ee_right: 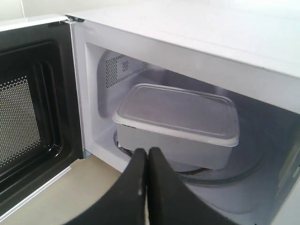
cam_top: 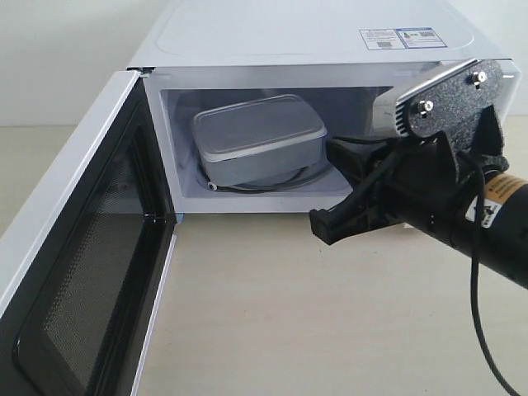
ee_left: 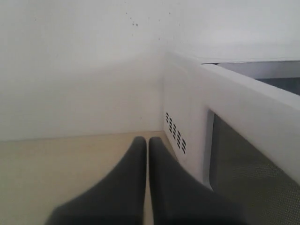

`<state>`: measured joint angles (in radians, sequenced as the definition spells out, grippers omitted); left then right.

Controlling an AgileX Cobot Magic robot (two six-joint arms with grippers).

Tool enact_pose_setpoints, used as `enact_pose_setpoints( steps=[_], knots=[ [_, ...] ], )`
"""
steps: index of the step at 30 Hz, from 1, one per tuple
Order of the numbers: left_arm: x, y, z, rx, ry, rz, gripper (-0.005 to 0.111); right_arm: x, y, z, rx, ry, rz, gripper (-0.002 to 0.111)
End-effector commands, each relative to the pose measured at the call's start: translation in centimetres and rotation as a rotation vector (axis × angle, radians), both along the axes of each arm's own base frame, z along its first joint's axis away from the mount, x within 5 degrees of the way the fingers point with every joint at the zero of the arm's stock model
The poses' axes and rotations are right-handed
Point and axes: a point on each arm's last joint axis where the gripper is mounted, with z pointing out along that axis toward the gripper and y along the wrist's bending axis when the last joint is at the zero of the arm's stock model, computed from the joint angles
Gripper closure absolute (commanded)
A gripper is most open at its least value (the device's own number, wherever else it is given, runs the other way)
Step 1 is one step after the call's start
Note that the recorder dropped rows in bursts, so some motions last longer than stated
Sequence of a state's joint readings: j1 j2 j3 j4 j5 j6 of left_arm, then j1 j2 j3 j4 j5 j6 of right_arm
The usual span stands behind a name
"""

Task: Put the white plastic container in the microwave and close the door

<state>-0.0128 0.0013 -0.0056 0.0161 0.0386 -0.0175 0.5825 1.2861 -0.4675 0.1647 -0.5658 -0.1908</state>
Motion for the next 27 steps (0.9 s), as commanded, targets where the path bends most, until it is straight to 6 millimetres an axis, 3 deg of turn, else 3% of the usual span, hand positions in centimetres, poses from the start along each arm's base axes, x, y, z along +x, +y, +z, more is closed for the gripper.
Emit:
enact_pose_setpoints(
  steps=[1,20,27],
  knots=[
    [0.0,0.0,-0.6,-0.008,0.047,0.004,0.103,0.0,-0.1,0.3,0.004,-0.021,-0.001,0.108],
    [0.0,0.0,-0.6,-0.009,0.046,0.004,0.103,0.0,-0.2,0.3,0.018,-0.012,-0.01,0.108],
    [0.0,0.0,-0.6,-0.009,0.046,0.004,0.103,-1.7,-1.2,2.9,0.061,-0.055,-0.003,0.108]
  ],
)
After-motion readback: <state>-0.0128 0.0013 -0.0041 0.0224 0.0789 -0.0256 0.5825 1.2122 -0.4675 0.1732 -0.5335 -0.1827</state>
